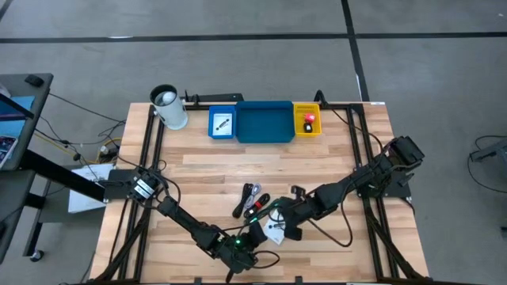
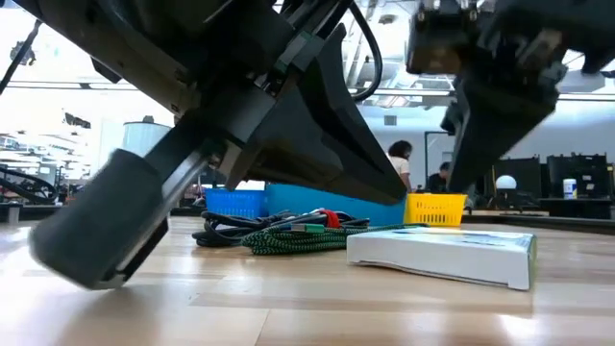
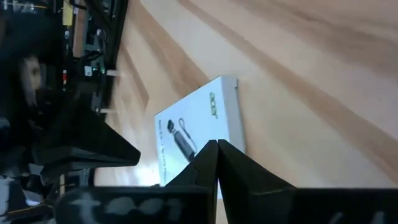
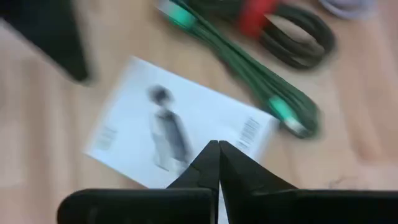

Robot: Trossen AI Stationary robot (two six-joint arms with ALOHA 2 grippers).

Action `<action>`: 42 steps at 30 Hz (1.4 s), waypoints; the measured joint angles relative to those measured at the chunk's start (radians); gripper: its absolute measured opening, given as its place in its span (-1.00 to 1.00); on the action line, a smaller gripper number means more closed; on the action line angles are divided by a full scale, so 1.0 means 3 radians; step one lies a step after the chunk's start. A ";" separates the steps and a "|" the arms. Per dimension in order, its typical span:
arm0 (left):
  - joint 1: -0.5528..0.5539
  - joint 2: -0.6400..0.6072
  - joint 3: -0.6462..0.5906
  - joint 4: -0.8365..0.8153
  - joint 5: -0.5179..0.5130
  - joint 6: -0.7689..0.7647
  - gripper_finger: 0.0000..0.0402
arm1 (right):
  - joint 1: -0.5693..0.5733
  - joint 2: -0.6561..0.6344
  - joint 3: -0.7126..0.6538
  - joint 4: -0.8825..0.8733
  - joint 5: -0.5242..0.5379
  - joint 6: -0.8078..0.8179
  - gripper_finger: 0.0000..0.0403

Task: Pick and place items into bin
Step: Put the card reader box into the blue basket

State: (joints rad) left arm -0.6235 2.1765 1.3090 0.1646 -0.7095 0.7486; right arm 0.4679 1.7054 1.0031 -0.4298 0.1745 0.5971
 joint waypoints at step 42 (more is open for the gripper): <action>-0.0004 -0.0008 0.0002 -0.0037 0.0077 -0.0039 -1.00 | 0.0256 0.0063 -0.0807 0.1211 -0.0165 0.0757 -1.00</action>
State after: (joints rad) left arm -0.6247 2.1742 1.3098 0.1535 -0.6865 0.7368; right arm 0.5447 1.7242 0.7609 -0.0665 0.1249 0.8241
